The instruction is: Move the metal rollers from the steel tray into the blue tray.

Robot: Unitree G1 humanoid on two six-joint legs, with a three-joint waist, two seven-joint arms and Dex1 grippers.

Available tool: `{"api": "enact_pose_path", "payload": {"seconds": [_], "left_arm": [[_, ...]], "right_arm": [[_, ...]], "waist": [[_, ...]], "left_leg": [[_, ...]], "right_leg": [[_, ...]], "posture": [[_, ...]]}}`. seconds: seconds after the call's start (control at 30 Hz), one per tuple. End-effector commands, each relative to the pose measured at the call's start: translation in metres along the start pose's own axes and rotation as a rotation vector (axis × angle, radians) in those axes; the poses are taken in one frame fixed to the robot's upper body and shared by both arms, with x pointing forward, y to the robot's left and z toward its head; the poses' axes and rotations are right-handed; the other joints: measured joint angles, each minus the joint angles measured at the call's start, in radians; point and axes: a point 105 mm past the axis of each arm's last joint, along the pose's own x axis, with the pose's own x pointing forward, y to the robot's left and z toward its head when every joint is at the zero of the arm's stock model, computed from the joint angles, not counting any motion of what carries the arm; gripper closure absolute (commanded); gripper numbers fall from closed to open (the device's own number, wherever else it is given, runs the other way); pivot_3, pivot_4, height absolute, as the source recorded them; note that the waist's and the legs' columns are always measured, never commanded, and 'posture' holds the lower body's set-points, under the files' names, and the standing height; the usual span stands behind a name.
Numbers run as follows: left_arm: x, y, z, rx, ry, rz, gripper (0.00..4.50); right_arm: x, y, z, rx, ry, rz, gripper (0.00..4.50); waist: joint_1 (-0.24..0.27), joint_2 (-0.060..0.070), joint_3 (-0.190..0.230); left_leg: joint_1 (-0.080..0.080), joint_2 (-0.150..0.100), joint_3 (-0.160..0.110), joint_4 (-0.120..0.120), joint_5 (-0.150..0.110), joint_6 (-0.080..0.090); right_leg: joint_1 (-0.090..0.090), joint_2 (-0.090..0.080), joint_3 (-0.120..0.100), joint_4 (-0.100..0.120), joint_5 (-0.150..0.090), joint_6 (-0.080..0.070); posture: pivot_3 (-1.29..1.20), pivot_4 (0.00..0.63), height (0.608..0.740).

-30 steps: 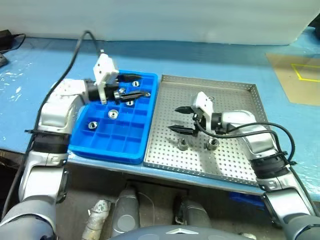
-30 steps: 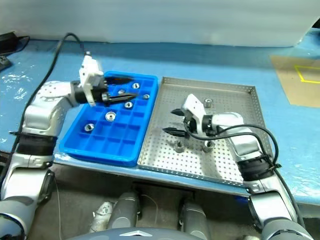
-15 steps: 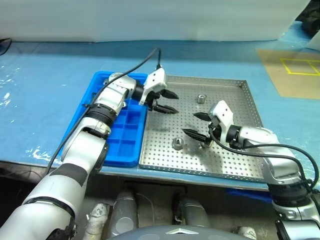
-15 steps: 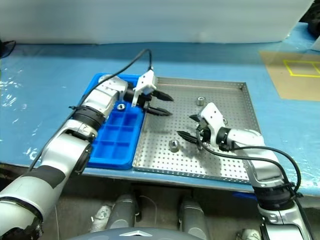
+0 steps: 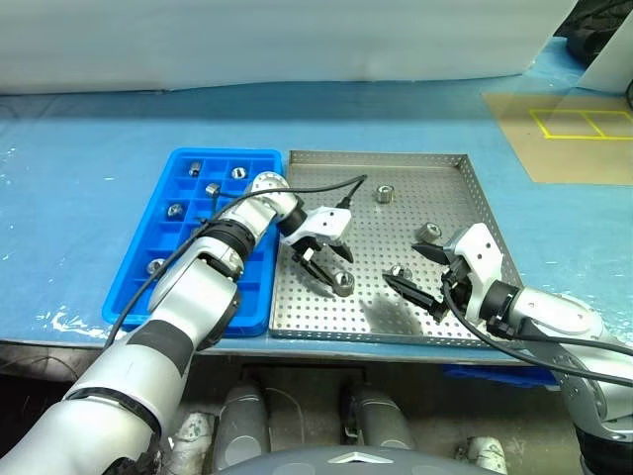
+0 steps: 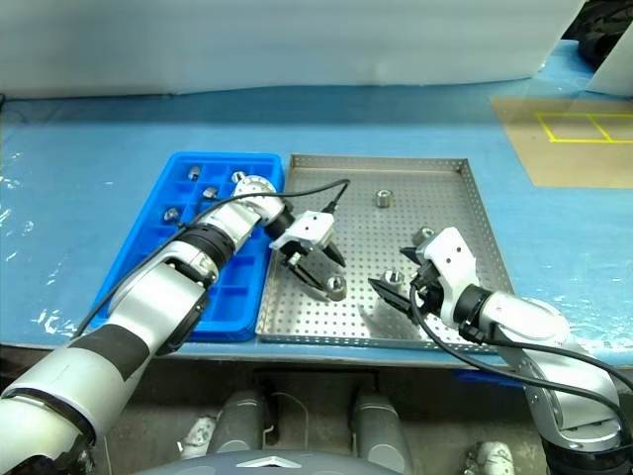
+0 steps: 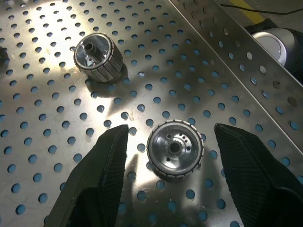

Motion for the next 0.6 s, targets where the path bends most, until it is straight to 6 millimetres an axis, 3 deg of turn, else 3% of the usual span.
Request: {"api": "enact_pose_path", "payload": {"seconds": [0.03,0.6], "left_arm": [[-0.002,0.005,0.009,0.039,-0.023,0.02,1.45],[0.018,-0.007,-0.014,0.001,0.022,0.013,1.45]], "right_arm": [[-0.004,0.009,0.008,-0.024,-0.026,0.008,0.28],[-0.005,0.017,0.003,0.014,-0.009,-0.007,0.28]], "waist": [[0.0,0.0,0.0],[-0.024,0.0,0.0]], "left_leg": [[0.0,0.0,0.0,0.0,0.0,0.0],[0.001,0.0,0.0,0.0,0.0,0.0]], "right_leg": [[0.0,0.0,0.0,0.0,0.0,0.0],[0.001,0.001,0.0,0.0,0.0,0.0]], "posture": [[-0.54,0.15,0.74],[-0.57,0.15,0.74]]}}
